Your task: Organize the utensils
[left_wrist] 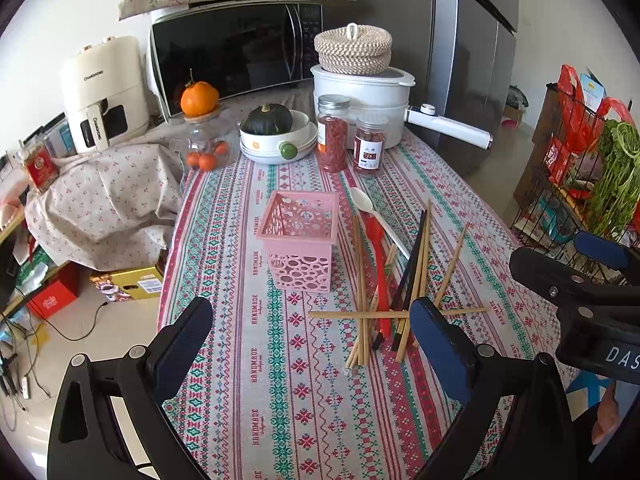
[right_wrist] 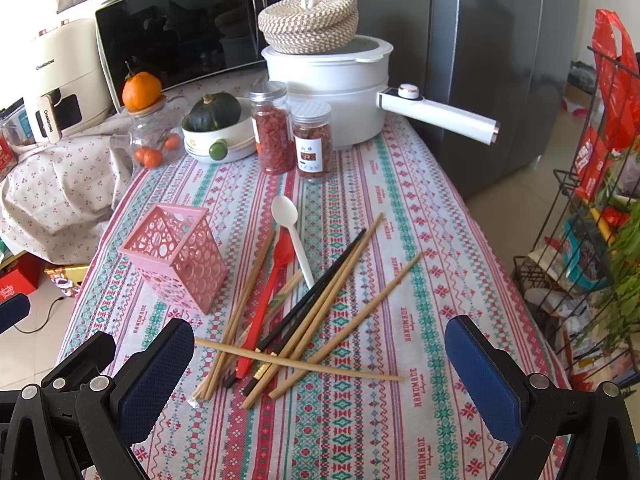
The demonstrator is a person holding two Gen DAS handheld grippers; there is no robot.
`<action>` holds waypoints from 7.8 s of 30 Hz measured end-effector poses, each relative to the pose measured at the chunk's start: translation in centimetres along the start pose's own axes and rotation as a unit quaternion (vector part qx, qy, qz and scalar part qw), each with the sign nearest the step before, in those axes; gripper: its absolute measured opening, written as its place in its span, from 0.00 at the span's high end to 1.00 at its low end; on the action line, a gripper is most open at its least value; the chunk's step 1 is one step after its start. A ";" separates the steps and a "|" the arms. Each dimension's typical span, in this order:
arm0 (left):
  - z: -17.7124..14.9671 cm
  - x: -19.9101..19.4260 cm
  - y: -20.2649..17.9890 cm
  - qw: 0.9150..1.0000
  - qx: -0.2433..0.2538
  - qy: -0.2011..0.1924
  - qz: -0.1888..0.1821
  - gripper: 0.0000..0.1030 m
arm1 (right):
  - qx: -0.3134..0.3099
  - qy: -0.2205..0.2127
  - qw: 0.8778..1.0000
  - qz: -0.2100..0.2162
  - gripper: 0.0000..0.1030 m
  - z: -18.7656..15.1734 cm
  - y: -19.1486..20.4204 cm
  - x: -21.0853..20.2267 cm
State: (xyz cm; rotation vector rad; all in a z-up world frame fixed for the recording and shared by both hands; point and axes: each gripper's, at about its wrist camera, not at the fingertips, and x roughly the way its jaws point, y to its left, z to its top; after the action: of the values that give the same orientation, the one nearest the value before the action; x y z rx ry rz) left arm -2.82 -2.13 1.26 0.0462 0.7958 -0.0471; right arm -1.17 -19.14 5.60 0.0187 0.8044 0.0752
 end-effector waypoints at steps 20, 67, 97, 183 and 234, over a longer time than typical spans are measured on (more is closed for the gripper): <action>1.0 1.1 0.9 0.998 -0.030 0.013 -0.062 0.00 | -0.011 0.005 1.000 -0.004 0.00 0.9 -1.1 0.0; -1.1 16.7 -10.0 0.903 0.218 0.302 -0.214 0.92 | 0.146 0.134 0.980 -0.003 0.00 2.8 -14.3 6.4; 1.7 7.7 -0.8 0.951 0.056 0.150 -0.265 0.94 | 0.140 0.261 0.954 -0.036 0.59 1.9 -8.6 21.6; 7.3 6.5 7.9 0.995 -0.052 0.006 -0.090 0.07 | 0.139 -0.006 0.977 0.164 0.19 8.5 -3.0 5.9; 0.9 9.6 9.2 0.984 -0.049 0.136 -0.107 0.00 | 0.095 0.227 0.963 0.109 0.89 1.5 5.3 23.7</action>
State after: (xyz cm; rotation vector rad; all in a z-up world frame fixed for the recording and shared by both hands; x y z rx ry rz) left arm 5.05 6.77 -4.75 -0.1301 1.0738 -0.2090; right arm 15.98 -12.08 -10.14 0.2797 1.2658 0.2159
